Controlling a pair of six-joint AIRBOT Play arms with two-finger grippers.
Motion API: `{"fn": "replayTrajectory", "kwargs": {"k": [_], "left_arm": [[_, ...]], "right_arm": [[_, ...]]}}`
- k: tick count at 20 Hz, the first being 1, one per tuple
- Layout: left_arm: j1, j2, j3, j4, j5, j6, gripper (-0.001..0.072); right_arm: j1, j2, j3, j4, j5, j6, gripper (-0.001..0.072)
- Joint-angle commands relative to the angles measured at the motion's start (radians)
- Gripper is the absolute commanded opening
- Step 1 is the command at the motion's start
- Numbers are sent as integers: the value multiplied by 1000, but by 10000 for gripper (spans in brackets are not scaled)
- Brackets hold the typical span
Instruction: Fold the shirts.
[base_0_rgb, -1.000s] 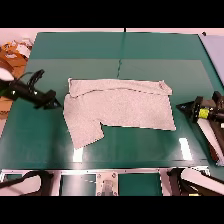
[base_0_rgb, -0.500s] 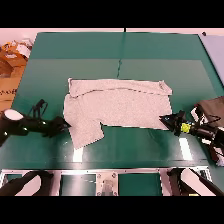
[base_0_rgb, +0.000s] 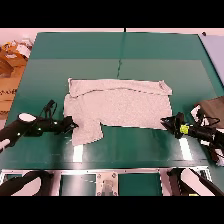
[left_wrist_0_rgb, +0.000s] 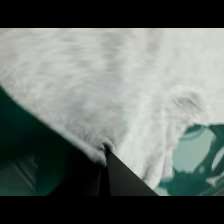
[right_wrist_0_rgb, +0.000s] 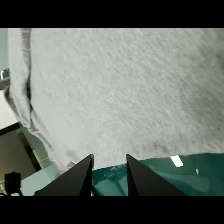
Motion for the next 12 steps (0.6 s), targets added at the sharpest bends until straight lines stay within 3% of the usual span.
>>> {"fn": "replayTrajectory", "kwargs": {"k": [1, 3, 6, 12], "left_arm": [[-6, -5, 72, 114, -119, -21, 20], [-6, -5, 91, 154, -145, -38, 20], [-6, -5, 97, 156, -141, -38, 20], [-6, -5, 99, 156, -122, -38, 20]], "right_arm": [[-1, 1, 1, -201, -19, 137, 309], [-2, 1, 1, -269, -30, 180, 375], [-2, 0, 1, -297, -61, 194, 408], [6, 0, -1, -179, -334, 241, 408]]}}
